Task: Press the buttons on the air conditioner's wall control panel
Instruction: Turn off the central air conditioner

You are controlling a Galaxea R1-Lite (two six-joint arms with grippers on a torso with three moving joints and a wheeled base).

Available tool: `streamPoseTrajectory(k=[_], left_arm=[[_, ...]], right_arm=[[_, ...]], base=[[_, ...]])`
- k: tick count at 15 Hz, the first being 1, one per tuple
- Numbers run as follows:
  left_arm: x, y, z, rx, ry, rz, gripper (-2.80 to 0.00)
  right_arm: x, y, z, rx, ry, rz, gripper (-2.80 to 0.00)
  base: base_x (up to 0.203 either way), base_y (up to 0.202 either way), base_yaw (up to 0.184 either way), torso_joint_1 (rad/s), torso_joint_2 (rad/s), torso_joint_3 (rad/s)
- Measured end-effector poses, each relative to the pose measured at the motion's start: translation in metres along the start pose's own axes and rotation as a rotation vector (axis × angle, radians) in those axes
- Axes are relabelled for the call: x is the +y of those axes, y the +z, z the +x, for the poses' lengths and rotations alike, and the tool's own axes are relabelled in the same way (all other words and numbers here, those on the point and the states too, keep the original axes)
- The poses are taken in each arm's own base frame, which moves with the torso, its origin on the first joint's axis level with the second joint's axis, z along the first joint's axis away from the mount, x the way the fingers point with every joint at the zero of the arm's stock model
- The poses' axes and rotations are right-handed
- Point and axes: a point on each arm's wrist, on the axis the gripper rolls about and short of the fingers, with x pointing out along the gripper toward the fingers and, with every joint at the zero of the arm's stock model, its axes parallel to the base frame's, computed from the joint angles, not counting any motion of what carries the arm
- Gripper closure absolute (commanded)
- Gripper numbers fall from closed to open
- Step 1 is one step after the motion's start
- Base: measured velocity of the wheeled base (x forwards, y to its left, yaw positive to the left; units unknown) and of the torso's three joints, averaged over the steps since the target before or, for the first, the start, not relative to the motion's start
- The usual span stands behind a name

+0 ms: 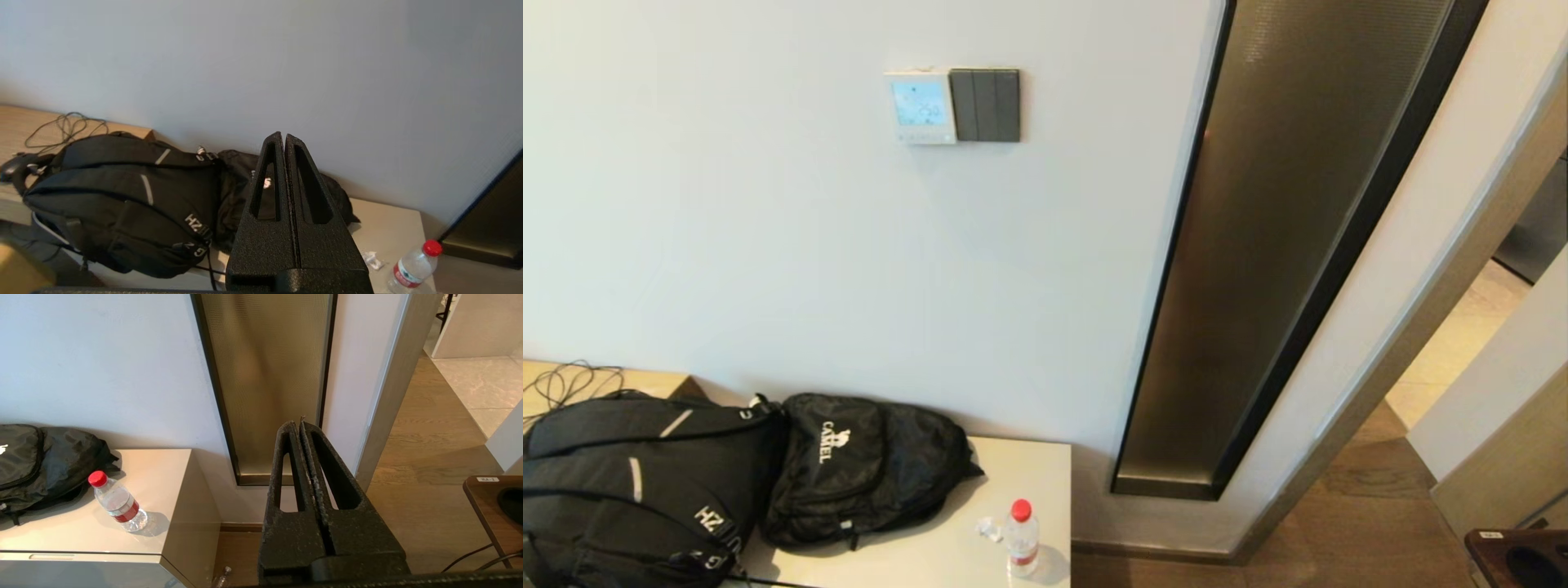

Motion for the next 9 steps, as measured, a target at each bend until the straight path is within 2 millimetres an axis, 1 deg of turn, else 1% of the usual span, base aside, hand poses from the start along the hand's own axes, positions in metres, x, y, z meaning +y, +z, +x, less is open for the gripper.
streamPoseTrajectory(k=[1,3,9], left_arm=[[-0.001,-0.002,-0.002,-0.007,0.015,0.002,0.00],[-0.002,-0.013,-0.003,0.013,0.039,0.007,0.00],[-0.004,-0.065,0.001,0.125,-0.057,0.022,0.00]], right_arm=[[0.000,0.000,0.000,0.000,0.000,0.000,0.00],[0.000,0.000,0.000,0.000,0.000,0.000,0.00],[0.000,0.000,0.000,0.000,0.000,0.000,0.00]], base=[[0.000,0.000,0.000,0.000,0.00,0.000],[0.000,0.000,0.000,0.000,0.00,0.000],[0.000,0.000,0.000,0.000,0.00,0.000]])
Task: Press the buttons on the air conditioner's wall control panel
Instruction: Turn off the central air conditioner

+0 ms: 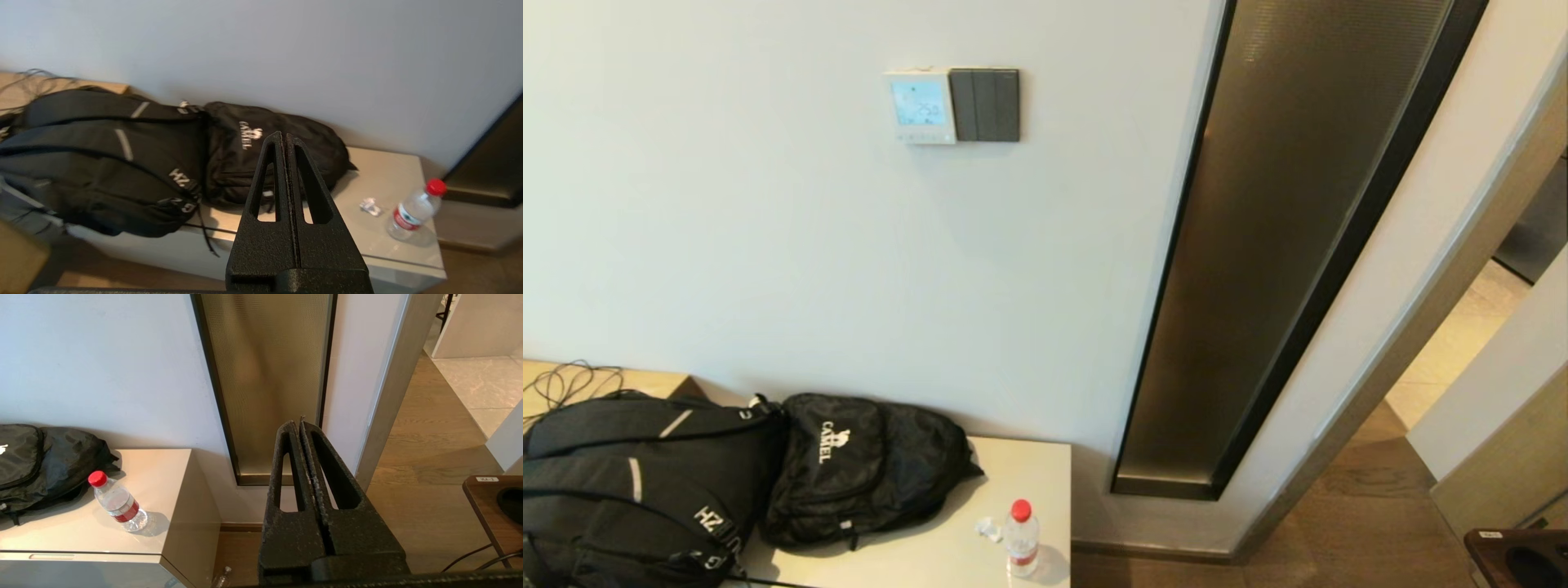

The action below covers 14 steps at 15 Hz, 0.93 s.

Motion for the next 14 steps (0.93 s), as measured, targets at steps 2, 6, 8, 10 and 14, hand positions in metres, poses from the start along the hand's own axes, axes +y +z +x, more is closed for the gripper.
streamPoseTrajectory(k=[2,6,8,10,14], left_arm=[[0.000,-0.011,-0.001,0.004,-0.050,0.007,0.00],[-0.001,-0.024,-0.012,-0.065,-0.098,0.017,0.00],[0.000,-0.030,-0.015,-0.052,-0.064,0.021,0.00],[0.000,-0.031,-0.016,-0.071,-0.060,0.025,0.00],[0.000,-0.031,-0.017,-0.078,-0.059,0.014,0.00]], right_arm=[[0.000,0.000,0.000,0.000,0.000,0.000,0.00],[0.000,0.000,0.000,0.000,0.000,0.000,0.00],[0.000,0.000,0.000,0.000,0.001,0.000,0.00],[0.000,0.000,0.000,0.000,0.002,0.000,0.00],[0.000,0.000,0.000,0.000,0.000,0.001,0.00]], base=[[0.000,0.000,0.000,0.000,0.00,0.000],[0.000,0.000,0.000,0.000,0.00,0.000],[0.000,0.000,0.000,0.000,0.00,0.000],[0.000,0.000,0.000,0.000,0.00,0.000],[0.000,0.000,0.000,0.000,0.00,0.000]])
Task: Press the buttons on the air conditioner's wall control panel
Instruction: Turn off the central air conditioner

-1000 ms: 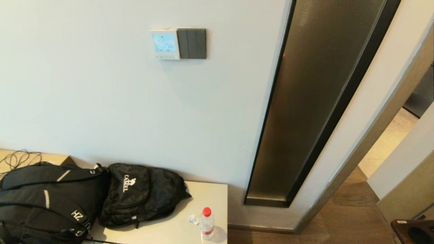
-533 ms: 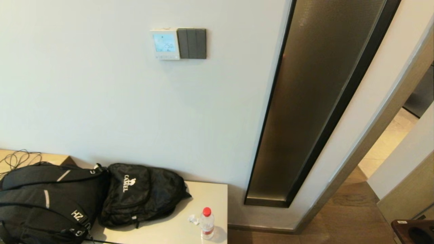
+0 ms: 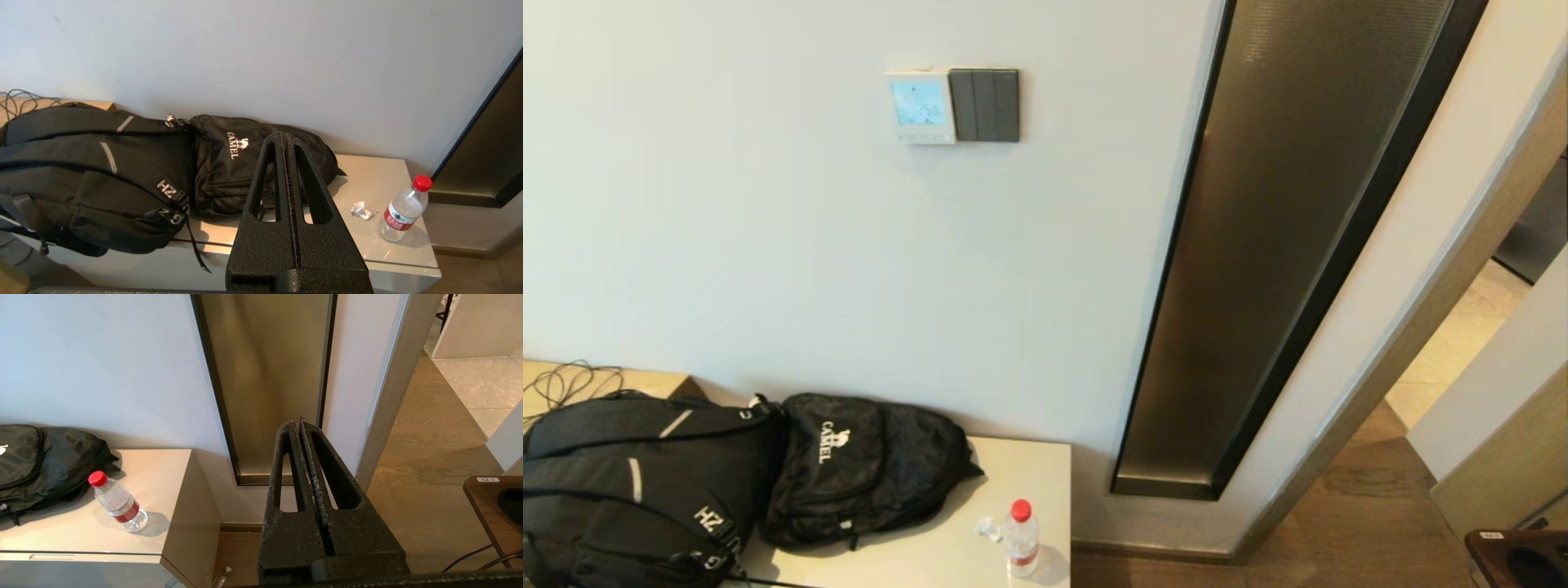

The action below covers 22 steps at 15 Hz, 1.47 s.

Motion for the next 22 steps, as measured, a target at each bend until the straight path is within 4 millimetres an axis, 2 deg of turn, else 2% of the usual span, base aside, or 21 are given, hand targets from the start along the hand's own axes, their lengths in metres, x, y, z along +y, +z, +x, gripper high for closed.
streamPoseTrajectory(k=[22], left_arm=[[0.0000,-0.0002,-0.0001,0.000,0.001,-0.016,0.00]], right_arm=[[0.0000,0.0000,0.0000,0.000,-0.001,0.000,0.00]], base=[[0.000,0.000,0.000,0.000,0.00,0.000]])
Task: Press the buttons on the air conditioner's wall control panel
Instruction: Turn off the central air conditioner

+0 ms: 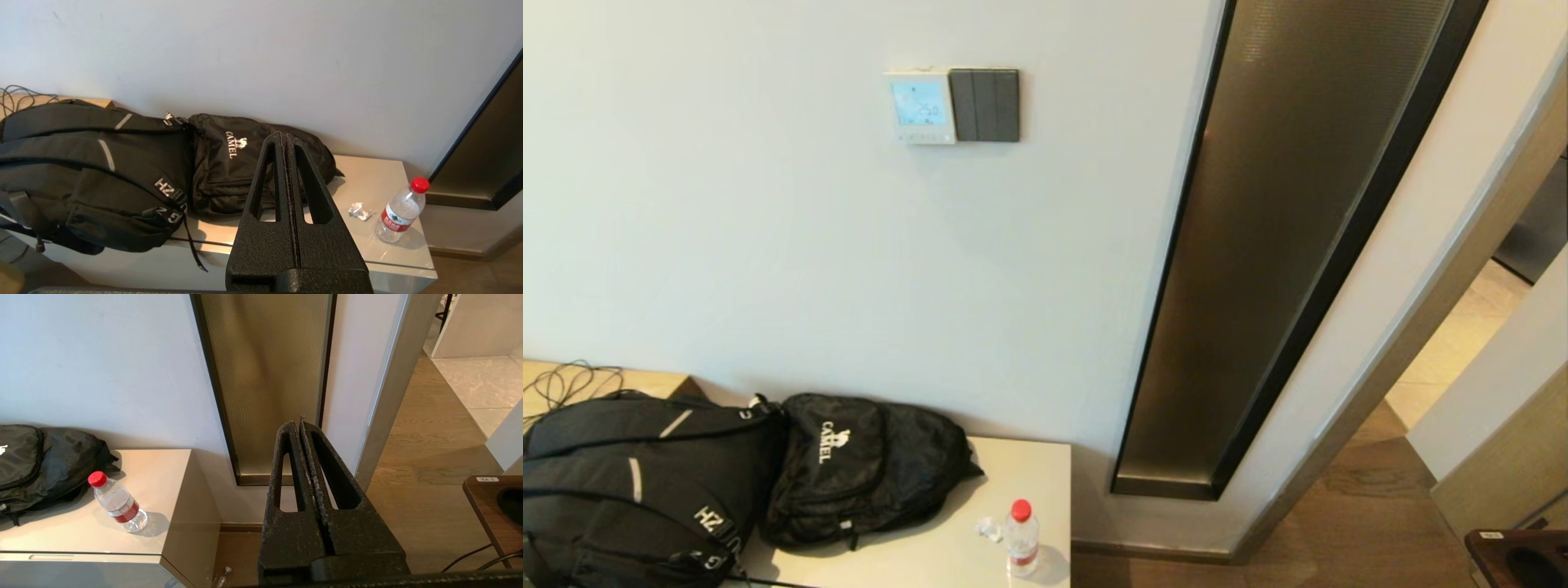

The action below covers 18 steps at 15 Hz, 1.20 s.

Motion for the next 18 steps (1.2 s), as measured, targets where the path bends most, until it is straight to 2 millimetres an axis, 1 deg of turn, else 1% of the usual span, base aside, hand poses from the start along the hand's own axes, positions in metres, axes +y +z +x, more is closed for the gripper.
streamPoseTrajectory(k=[18], left_arm=[[-0.0001,0.0002,-0.0001,-0.004,-0.003,0.002,0.00]], right_arm=[[0.0000,0.0003,0.0000,-0.003,0.002,-0.001,0.00]], base=[[0.000,0.000,0.000,0.000,0.00,0.000]])
